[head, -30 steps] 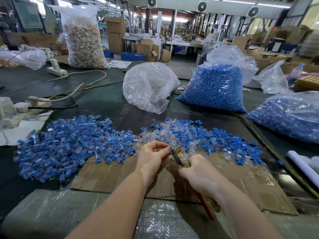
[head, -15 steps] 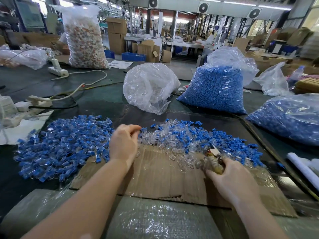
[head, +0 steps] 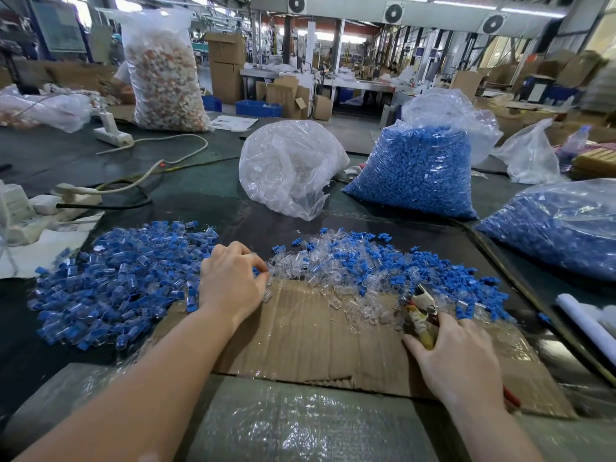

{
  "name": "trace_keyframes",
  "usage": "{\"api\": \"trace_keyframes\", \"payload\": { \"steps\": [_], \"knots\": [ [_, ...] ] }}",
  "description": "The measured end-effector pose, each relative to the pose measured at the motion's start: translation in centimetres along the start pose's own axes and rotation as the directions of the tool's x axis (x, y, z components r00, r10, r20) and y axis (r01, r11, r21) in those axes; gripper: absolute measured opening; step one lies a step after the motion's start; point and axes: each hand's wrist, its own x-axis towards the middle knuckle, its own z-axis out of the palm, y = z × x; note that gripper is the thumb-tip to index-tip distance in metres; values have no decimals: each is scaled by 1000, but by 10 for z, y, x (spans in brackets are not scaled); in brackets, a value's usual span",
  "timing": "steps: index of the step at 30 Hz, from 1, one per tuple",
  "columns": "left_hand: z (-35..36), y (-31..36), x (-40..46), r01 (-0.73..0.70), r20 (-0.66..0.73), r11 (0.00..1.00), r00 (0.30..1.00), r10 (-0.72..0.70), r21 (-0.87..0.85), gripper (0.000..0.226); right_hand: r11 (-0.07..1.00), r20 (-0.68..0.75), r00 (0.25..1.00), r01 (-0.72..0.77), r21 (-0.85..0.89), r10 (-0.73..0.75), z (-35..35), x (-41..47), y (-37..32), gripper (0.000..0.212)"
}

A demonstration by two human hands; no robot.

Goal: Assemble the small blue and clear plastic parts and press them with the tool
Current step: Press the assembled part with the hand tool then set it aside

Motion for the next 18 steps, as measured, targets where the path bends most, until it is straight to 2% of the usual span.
{"api": "trace_keyframes", "payload": {
  "steps": [5, 13, 15, 18],
  "knots": [
    [-1, 4, 0, -44, 94, 994, 995, 35, 100, 13, 999, -4, 1000, 19, -32, -19, 1, -3, -1, 56],
    [6, 13, -2, -107, 110, 986, 990, 93, 124, 15, 998, 37, 998, 60, -26, -59, -2, -3, -1, 65],
    [6, 13, -1, -97, 128, 990, 988, 83, 106, 14, 999, 18, 999, 43, 16, -43, -7, -1, -1, 64],
    [4, 14, 1, -117, 153, 987, 983, 101, 106, 15, 988, -55, 997, 58, 143, -51, -15, 12, -3, 50]
  ]
}}
